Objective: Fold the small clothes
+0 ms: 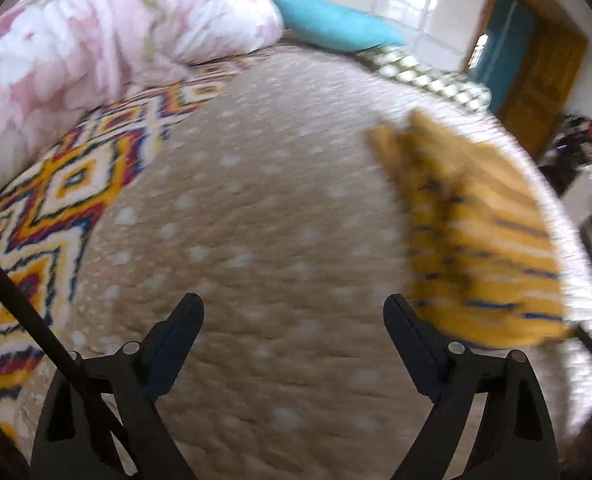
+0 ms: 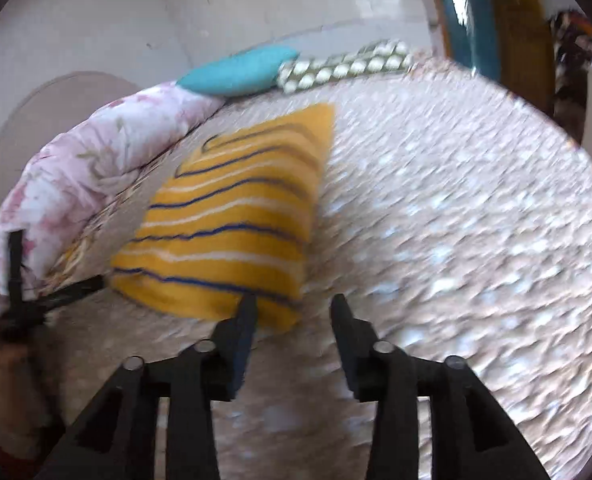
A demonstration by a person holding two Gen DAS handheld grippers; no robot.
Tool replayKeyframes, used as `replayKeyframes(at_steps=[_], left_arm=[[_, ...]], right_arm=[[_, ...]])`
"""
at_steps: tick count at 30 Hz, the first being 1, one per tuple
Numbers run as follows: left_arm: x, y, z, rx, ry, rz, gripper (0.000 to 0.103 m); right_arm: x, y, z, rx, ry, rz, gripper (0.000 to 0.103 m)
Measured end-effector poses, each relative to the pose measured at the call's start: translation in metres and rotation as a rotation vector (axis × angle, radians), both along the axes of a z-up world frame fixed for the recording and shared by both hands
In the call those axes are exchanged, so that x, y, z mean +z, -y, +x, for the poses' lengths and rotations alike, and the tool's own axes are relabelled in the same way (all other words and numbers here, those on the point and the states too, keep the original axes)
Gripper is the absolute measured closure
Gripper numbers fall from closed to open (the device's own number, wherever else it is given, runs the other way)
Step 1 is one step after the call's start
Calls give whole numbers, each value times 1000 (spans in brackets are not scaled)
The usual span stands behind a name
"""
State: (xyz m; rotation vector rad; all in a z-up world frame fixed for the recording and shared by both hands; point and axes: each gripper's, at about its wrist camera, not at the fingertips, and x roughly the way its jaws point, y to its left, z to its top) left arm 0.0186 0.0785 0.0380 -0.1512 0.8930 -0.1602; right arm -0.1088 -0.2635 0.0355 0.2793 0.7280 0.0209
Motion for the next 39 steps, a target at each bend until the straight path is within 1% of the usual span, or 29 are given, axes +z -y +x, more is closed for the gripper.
replayKeyframes(at_steps=[1, 3, 4, 6, 8, 10, 12, 13, 14, 15, 16, 17, 18, 19, 20, 23, 24, 26, 27, 29, 31, 32, 34, 35, 36, 37, 38, 39], left_arm=[[10, 6, 0, -12, 16, -6, 12], [29, 28, 9, -65, 43, 12, 12], [35, 38, 14, -88, 50, 26, 12], [44, 69, 30, -137, 70, 73, 12], [45, 98, 50, -177, 86, 125, 12], [42, 122, 68, -188, 78, 177, 12], [33, 143, 90, -194, 43, 215, 14], [24, 152, 104, -200, 2, 229, 17], [15, 157, 114, -211, -47, 225, 35], [6, 158, 123, -234, -102, 175, 47], [4, 155, 128, -233, -128, 119, 59], [7, 149, 127, -201, -119, 84, 67], [10, 145, 123, -197, -106, 67, 73], [12, 142, 119, -197, -94, 68, 78], [13, 137, 113, -191, -80, 86, 78], [9, 127, 105, -190, -72, 102, 78], [9, 122, 102, -187, -71, 94, 77], [9, 111, 98, -163, -81, 48, 76], [9, 105, 96, -148, -92, 14, 74], [7, 94, 86, -121, -106, -25, 74], [12, 89, 70, -105, -100, -30, 74], [16, 87, 54, -91, -85, -12, 71], [23, 84, 27, -68, -46, 34, 53], [28, 83, 7, -58, -3, 58, 35], [31, 81, -11, -45, 37, 80, 27], [32, 81, -22, -37, 61, 95, 16], [32, 82, -39, -33, 88, 119, 14], [29, 83, -49, -38, 91, 138, 14]], right_arm=[[-3, 3, -1, -6, 2, -2, 53], [-16, 12, -3, -18, -7, 21, 52], [-26, 20, -4, -21, -17, 67, 52], [-28, 32, -11, -36, 16, 147, 52], [-32, 40, -11, -36, 20, 199, 52], [-35, 41, -10, -33, 36, 239, 52], [-37, 42, -10, -33, 44, 264, 52], [-37, 43, -11, -33, 48, 273, 52], [-37, 44, -12, -33, 52, 278, 52], [-37, 44, -12, -33, 54, 280, 52], [-37, 43, -12, -33, 55, 281, 52], [-38, 43, -13, -33, 56, 282, 52], [-38, 43, -13, -33, 56, 283, 52], [-38, 43, -13, -34, 56, 284, 52], [-37, 44, -16, -33, 57, 287, 52], [-38, 44, -16, -32, 59, 296, 52], [-38, 43, -16, -34, 59, 296, 52], [-38, 44, -15, -34, 58, 294, 52], [-38, 44, -15, -33, 58, 294, 52], [-38, 44, -17, -35, 56, 291, 52], [-39, 44, -16, -36, 54, 287, 52], [-39, 44, -16, -37, 54, 287, 52], [-39, 44, -16, -39, 54, 287, 52], [-39, 45, -15, -39, 54, 287, 52], [-39, 45, -15, -40, 54, 287, 52], [-39, 45, -15, -41, 55, 288, 52], [-39, 45, -14, -41, 54, 287, 52], [-39, 45, -15, -41, 54, 287, 52]])
